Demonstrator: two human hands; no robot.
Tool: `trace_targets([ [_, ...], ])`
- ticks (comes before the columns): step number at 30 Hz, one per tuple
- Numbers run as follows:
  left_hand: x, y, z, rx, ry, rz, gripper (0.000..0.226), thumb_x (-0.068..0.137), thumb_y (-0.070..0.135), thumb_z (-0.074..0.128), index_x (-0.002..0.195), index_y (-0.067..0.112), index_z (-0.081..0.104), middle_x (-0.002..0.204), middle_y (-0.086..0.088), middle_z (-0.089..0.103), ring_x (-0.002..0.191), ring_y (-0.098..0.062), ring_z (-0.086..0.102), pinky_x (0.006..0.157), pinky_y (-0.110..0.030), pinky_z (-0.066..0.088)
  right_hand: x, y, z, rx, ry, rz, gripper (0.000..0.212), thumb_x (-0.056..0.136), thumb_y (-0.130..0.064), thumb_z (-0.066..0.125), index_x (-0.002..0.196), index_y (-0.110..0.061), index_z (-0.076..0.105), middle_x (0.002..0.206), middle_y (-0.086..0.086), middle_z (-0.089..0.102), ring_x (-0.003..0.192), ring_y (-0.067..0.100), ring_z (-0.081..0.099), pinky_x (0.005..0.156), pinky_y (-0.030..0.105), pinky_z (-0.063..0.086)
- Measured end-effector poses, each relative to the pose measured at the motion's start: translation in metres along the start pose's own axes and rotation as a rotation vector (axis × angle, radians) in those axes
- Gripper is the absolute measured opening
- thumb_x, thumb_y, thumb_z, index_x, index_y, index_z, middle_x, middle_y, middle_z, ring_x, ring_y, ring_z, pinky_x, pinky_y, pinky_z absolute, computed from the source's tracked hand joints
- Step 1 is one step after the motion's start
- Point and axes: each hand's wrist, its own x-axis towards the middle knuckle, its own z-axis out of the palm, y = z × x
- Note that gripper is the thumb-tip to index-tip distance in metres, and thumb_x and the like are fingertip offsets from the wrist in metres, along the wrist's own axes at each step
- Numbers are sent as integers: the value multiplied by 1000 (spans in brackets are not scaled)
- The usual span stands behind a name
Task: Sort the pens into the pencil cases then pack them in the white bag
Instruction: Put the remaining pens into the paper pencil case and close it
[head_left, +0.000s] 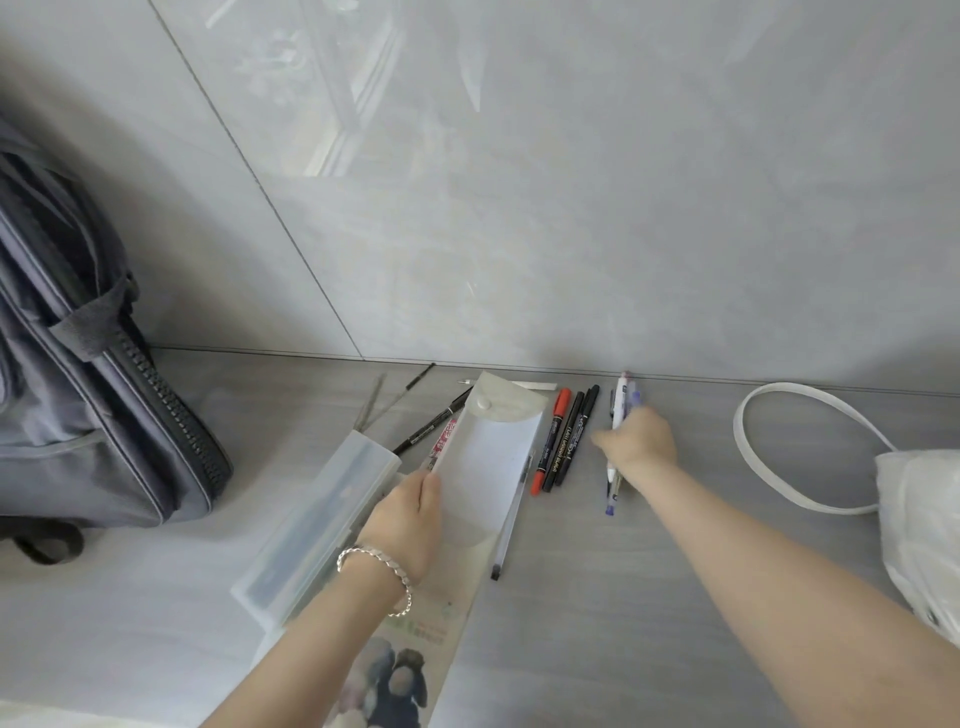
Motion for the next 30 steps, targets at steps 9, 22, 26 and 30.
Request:
trace_targets([
  [9, -7, 7, 13, 18, -73, 22, 41, 99, 25, 30, 59, 17, 27, 59, 4, 30, 55, -13, 30, 52, -26, 25, -86, -21, -57, 917, -102, -209, 17, 85, -1, 51, 71, -4, 59, 66, -2, 66, 49, 2, 59, 44, 13, 43],
  [22, -18, 22, 26, 28, -65, 164, 33, 99, 23, 30, 72, 12, 45, 62, 1, 44, 68, -22, 44, 67, -30, 33, -148, -19, -26, 1114, -370, -418, 37, 64, -8, 70, 91, -28, 55, 85, 11, 68, 91, 32, 66, 81, 32, 52],
  [26, -19, 27, 25, 33, -58, 200, 37, 99, 23, 30, 63, 15, 33, 60, 0, 38, 62, -19, 36, 62, -32, 30, -137, -26, -41, 1241, -155, -416, 36, 80, -5, 68, 102, -29, 53, 73, -5, 67, 72, 19, 69, 75, 23, 51],
  [30, -19, 28, 26, 25, -56, 218, 37, 99, 24, 29, 63, 16, 33, 59, 1, 37, 57, -15, 35, 53, -20, 29, -134, -24, -47, 1124, 33, -514, 32, 89, -1, 55, 102, -31, 50, 77, 17, 63, 63, 11, 68, 67, 15, 51],
])
